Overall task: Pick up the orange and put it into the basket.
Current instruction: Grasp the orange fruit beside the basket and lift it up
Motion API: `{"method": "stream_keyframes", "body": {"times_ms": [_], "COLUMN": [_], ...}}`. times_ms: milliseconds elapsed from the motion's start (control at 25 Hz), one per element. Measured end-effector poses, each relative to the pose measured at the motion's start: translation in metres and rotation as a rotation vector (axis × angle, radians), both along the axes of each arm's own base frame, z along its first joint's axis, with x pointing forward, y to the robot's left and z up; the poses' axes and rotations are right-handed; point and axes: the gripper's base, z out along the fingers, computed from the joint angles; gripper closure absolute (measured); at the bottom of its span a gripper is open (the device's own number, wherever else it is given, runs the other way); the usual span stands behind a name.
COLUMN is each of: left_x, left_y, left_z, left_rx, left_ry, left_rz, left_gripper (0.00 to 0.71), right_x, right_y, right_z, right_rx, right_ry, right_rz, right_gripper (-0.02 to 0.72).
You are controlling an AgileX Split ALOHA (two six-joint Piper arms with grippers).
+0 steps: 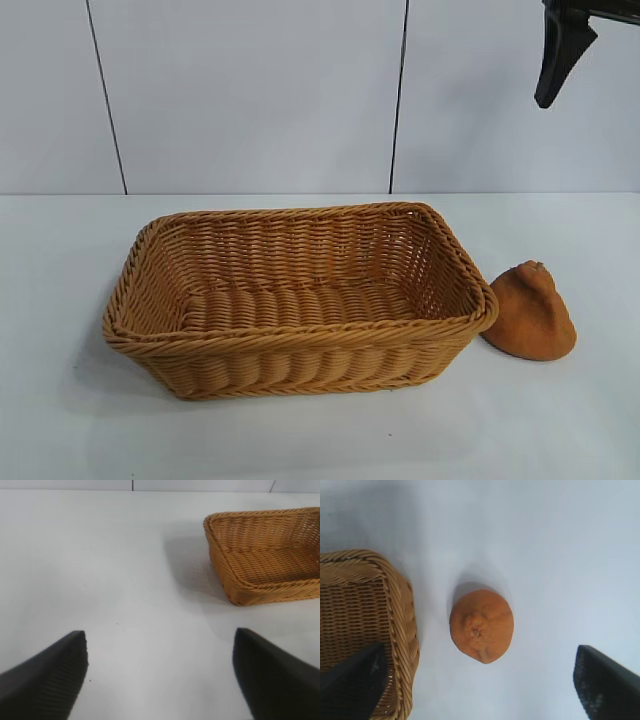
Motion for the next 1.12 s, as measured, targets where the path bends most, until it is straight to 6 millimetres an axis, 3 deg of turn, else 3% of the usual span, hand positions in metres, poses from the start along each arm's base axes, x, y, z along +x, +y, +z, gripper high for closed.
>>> {"method": "stream_keyframes", "body": {"times_ms": [160, 400, 480, 560, 640, 760, 800, 960, 1120], "left_x": [0.0, 0.0, 0.0, 0.0, 0.0, 0.0, 0.0, 0.0, 0.0], "left_y": [0.0, 0.0, 0.0, 0.0, 0.0, 0.0, 0.0, 0.0, 0.0], "left_z": [0.0, 0.0, 0.0, 0.0, 0.0, 0.0, 0.0, 0.0, 0.0], "left_rx": [0.0, 0.001, 0.001, 0.001, 0.001, 0.001, 0.001, 0.001, 0.001], "left_ry": [-0.001, -0.001, -0.001, -0.001, -0.001, -0.001, -0.001, -0.001, -0.001], "left_rz": [0.0, 0.001, 0.001, 0.001, 0.001, 0.001, 0.001, 0.001, 0.001], "left_gripper": [0.139, 0.139, 0.139, 0.139, 0.139, 0.139, 0.139, 0.139, 0.139], "right_x": [-0.009, 0.003, 0.004, 0.004, 0.004, 0.004, 0.005, 0.011, 0.023], "right_y": [0.001, 0.013, 0.016, 0.015, 0.014, 0.015, 0.015, 0.015, 0.016], "right_z": [-0.046, -0.109, -0.123, -0.132, -0.133, -0.129, -0.126, -0.1, -0.048], "right_rx": [0.024, 0.086, 0.084, 0.074, 0.065, 0.065, 0.065, 0.064, 0.063], "right_ry": [-0.006, 0.036, 0.064, 0.088, 0.094, 0.105, 0.111, 0.116, 0.048], "right_rz": [-0.032, -0.036, -0.037, -0.05, -0.062, -0.058, -0.052, -0.017, 0.023], "right_gripper": [0.01, 0.012, 0.057, 0.165, 0.315, 0.61, 0.652, 0.65, 0.65]}}
